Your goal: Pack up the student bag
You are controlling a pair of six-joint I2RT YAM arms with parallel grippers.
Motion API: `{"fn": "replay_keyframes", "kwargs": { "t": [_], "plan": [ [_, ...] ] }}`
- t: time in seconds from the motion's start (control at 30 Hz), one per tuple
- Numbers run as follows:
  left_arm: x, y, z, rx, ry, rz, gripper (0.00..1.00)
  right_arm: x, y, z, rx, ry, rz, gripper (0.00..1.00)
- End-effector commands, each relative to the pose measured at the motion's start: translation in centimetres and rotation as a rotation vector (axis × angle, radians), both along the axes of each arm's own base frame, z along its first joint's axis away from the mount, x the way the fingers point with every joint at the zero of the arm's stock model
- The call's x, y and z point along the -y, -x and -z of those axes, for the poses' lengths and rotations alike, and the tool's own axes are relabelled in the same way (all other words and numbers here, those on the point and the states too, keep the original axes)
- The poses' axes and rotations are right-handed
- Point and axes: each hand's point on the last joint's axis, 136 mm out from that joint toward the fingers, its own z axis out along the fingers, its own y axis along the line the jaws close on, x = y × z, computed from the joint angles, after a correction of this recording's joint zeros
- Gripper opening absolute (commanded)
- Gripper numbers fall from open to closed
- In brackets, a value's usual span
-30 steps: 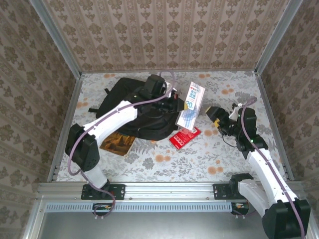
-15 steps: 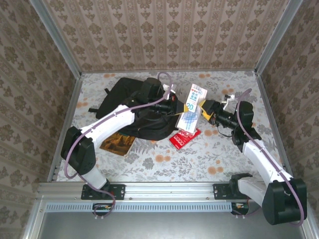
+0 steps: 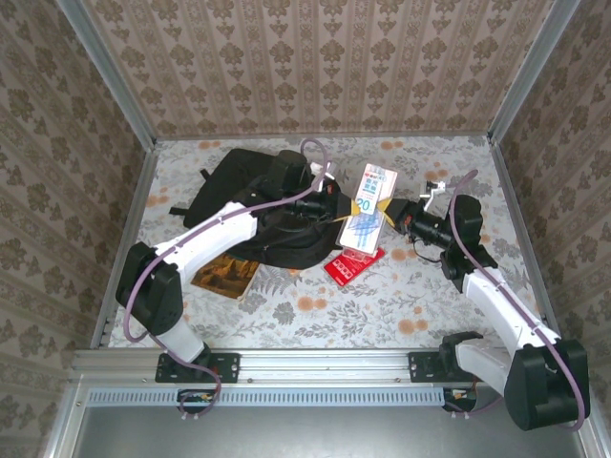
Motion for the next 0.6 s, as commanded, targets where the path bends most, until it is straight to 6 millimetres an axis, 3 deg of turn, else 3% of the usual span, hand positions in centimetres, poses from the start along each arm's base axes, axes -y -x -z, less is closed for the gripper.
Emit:
{"fn": "replay_keyframes", "kwargs": {
  "t": [0.0,0.17,0.3,0.4,0.57],
  "plan": [
    [-1.4,-0.2,-1.1,0.047,-0.022,-0.025,0.25,0.3,0.5,0.1,0.018,0.048,0.018,0.01],
    [-6.0,-2.8,-0.7,0.122,-0.185,-0.155,0.53,1.3,1.2,0.8,0.003,0.16,0.053,0.0],
    [-10.2,-5.1,0.0,0.263,-0.457,-0.248,0.62,2.5,1.5,1.9,-0.032,0.261,0.101,0.0],
    [-10.7,-5.8,1.3,0.303,-0.61,-0.22,0.68,3.3,1.7,2.6,-0.053,0.31,0.132,0.0],
    [-9.4,-5.9,3.7,0.376,-0.801,-0.122,0.7,3.8,1.9,3.1,-0.069,0.339,0.146,0.0]
  ]
}}
